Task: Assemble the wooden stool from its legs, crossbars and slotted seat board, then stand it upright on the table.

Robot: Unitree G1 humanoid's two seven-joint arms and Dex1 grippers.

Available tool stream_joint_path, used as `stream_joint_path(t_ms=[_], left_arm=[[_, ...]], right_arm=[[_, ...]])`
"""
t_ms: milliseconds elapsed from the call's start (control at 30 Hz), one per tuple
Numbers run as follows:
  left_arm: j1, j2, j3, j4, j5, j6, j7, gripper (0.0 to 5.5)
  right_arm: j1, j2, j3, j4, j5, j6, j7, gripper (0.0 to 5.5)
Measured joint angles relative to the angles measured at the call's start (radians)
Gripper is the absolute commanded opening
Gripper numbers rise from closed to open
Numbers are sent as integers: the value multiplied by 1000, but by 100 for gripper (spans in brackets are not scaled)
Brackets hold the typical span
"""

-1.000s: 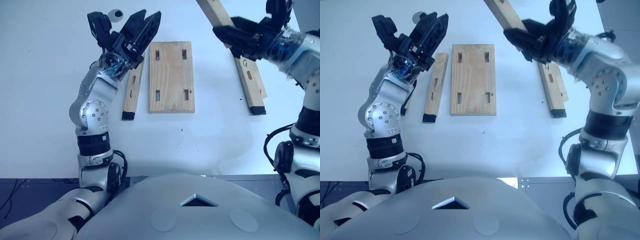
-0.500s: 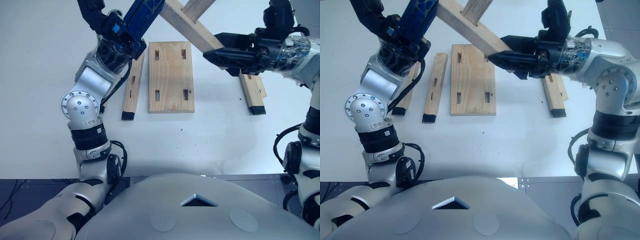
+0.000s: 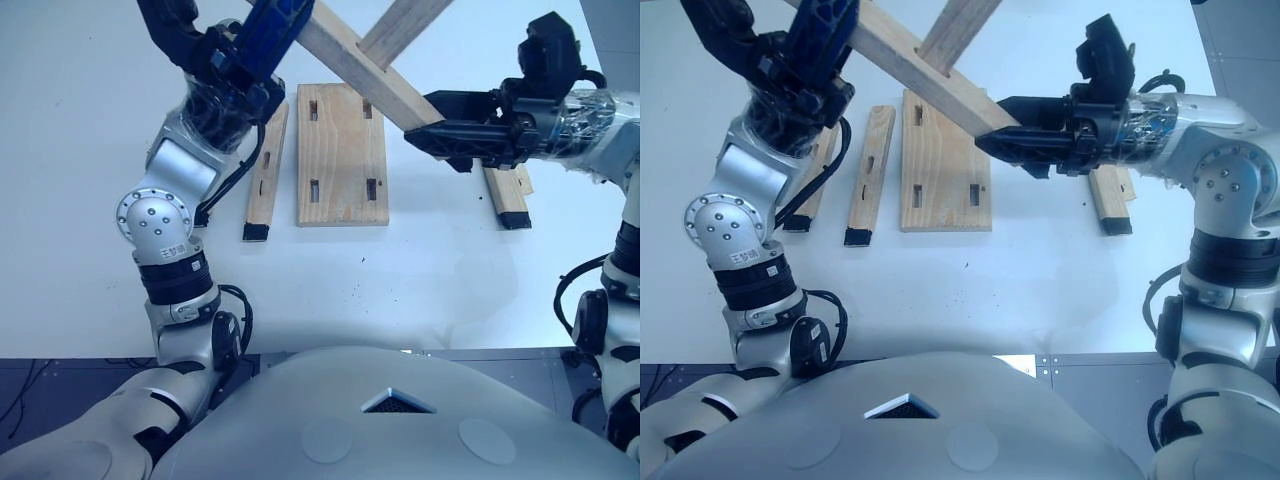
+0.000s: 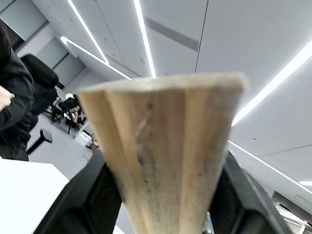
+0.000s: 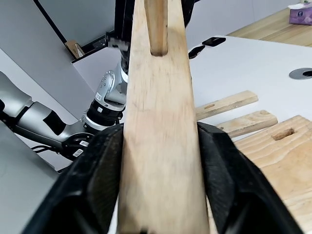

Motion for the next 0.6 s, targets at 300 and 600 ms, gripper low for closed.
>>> stream_joint_path(t_ms=[300, 600], left_arm=[[10, 294, 128, 84, 171, -64, -117, 213], [64, 339, 29, 201, 364, -141, -280, 213]], right_arm=[[119, -39, 183, 7, -254, -171, -60, 381], [3, 86, 144, 362, -473, -307, -370, 381]])
